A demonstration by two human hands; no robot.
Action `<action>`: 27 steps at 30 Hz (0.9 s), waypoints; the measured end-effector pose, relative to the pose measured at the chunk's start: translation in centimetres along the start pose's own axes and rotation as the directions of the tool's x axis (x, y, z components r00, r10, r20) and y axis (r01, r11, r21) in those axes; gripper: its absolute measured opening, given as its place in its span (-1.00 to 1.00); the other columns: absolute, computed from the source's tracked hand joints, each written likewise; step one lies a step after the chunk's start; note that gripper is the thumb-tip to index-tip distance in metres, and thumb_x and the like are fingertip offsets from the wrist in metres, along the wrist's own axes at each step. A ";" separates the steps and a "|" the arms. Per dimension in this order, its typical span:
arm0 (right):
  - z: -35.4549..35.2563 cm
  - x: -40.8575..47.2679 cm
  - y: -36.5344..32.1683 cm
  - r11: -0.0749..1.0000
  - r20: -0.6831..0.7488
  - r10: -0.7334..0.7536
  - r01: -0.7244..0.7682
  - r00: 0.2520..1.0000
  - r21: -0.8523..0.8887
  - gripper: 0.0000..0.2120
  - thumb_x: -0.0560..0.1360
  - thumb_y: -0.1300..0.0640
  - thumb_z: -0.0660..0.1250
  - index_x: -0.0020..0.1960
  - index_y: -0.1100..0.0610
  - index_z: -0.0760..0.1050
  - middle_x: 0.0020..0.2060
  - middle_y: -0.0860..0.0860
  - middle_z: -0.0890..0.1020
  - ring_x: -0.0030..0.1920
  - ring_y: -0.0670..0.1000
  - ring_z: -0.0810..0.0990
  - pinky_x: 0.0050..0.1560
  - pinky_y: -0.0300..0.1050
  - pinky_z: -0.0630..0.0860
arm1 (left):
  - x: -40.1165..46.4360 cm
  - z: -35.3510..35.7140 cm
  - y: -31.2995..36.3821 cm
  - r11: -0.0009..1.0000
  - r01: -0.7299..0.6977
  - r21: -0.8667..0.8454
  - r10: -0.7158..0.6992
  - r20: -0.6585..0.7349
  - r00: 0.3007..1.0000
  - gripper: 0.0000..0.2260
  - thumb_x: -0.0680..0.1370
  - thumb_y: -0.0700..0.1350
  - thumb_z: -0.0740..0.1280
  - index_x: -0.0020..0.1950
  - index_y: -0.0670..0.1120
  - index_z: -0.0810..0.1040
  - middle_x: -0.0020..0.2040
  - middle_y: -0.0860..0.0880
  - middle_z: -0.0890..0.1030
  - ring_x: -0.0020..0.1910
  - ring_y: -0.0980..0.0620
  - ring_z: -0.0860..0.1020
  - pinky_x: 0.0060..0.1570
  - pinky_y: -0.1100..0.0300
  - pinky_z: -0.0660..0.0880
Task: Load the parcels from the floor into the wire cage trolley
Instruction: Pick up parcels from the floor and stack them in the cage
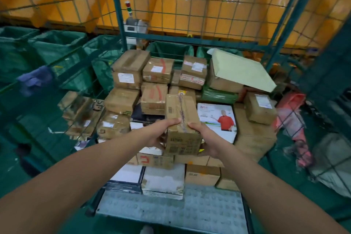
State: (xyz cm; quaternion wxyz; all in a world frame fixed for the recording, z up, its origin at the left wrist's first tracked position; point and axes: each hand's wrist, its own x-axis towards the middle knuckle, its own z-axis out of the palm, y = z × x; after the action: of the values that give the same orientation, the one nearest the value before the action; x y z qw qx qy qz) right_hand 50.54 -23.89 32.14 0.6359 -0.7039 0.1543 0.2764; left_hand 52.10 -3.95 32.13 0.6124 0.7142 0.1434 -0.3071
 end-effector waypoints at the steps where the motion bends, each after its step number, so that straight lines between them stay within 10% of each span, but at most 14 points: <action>1: -0.8 0.1 0.1 1.000 -0.008 0.015 -0.015 1.000 0.013 -0.56 0.51 -0.29 0.37 0.32 -0.15 0.44 0.14 0.05 0.68 0.15 0.22 0.62 0.08 0.21 0.63 | 0.7 0.6 0.3 1.000 0.008 0.001 -0.008 0.009 1.000 -0.47 0.45 0.33 0.45 0.27 0.02 0.56 0.12 -0.18 0.69 0.14 -0.22 0.64 0.18 -0.26 0.57; 12: -13.5 5.4 1.5 0.942 -0.056 0.204 -0.180 0.977 0.285 -0.42 0.49 -0.40 0.32 0.27 0.01 0.56 0.14 0.21 0.69 0.16 0.23 0.65 0.21 0.23 0.59 | 12.9 9.1 5.9 0.979 0.147 0.138 -0.173 0.205 0.963 -0.21 0.23 0.38 0.57 0.28 -0.09 0.59 0.16 -0.23 0.68 0.17 -0.25 0.63 0.24 -0.21 0.54; 19: -19.6 12.1 0.5 0.920 0.019 0.298 -0.293 0.954 0.260 -0.45 0.47 -0.44 0.30 0.29 -0.11 0.45 0.13 0.16 0.70 0.18 0.15 0.67 0.36 0.18 0.46 | 21.6 10.8 11.1 0.962 0.134 0.238 -0.196 0.257 0.946 -0.54 0.51 0.27 0.40 0.22 -0.04 0.57 -0.10 -0.05 0.73 -0.14 -0.02 0.67 -0.10 0.13 0.56; 24: -21.7 19.6 -1.7 0.826 0.022 0.352 -0.322 0.936 0.463 -0.26 0.40 -0.31 0.50 0.37 0.14 0.45 0.17 0.26 0.66 0.20 0.24 0.65 0.14 0.08 0.65 | 28.6 10.6 14.3 0.971 0.169 0.171 -0.194 0.145 0.970 -0.53 0.54 0.28 0.38 0.28 -0.01 0.57 0.11 -0.09 0.69 0.15 -0.10 0.63 0.33 -0.12 0.50; 27: -21.7 23.5 -2.7 0.738 -0.010 0.288 -0.215 0.958 0.640 -0.48 0.51 -0.14 0.49 0.32 0.10 0.45 0.21 0.22 0.64 0.19 0.23 0.64 0.14 0.12 0.65 | 31.9 10.6 15.2 0.975 0.177 0.133 -0.182 0.029 0.983 -0.40 0.49 0.39 0.37 0.36 0.02 0.49 0.24 -0.03 0.60 0.23 -0.04 0.53 0.35 -0.08 0.44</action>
State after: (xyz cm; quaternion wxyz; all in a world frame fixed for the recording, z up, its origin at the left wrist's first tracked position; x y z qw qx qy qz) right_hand 75.05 -41.65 21.42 0.7825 -0.4354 0.3662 0.2530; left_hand 82.66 -22.76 23.83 0.5369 0.7304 0.1746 -0.3845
